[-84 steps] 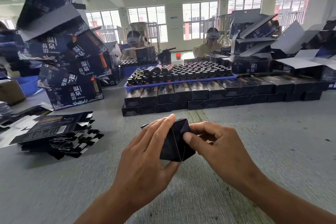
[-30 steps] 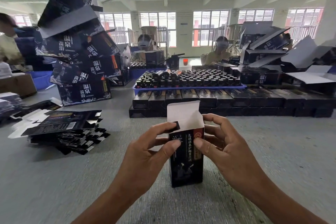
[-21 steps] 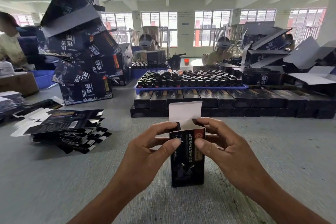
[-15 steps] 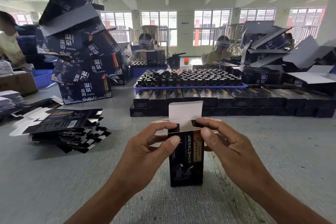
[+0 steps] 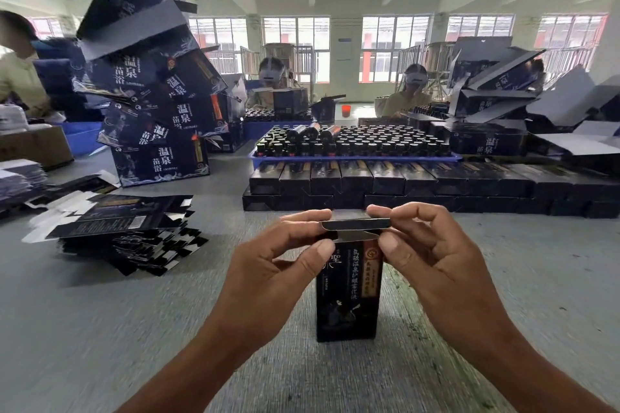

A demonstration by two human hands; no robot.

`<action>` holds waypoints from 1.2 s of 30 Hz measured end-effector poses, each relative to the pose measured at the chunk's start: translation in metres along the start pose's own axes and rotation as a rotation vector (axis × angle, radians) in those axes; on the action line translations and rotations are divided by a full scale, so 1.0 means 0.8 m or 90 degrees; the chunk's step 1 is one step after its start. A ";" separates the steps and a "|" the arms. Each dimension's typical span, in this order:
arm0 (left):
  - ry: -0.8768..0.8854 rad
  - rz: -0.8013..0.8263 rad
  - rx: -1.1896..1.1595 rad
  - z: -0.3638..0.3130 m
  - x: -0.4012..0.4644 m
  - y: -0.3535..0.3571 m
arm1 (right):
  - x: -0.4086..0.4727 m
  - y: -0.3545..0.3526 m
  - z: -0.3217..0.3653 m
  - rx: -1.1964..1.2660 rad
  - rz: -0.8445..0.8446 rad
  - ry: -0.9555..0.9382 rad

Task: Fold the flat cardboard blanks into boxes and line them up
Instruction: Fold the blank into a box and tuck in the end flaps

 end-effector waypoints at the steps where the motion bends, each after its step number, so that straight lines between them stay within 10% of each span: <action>1: 0.001 -0.003 0.002 0.001 0.000 -0.001 | 0.000 0.000 0.000 -0.004 -0.002 0.002; 20: -0.023 -0.066 -0.017 -0.005 -0.006 -0.003 | -0.003 -0.004 0.006 -0.067 -0.044 -0.032; 36: 0.189 -0.069 0.219 -0.035 -0.009 -0.004 | -0.008 0.002 0.027 -0.258 -0.025 -0.198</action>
Point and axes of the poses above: each hand's wrist, its own x-axis towards the middle knuckle, its own y-axis out of the palm, z = x × y, the point moved 9 cm from there along x, towards the middle knuckle, and after that the axes turned 1 degree about y, right-handed, at the moved point
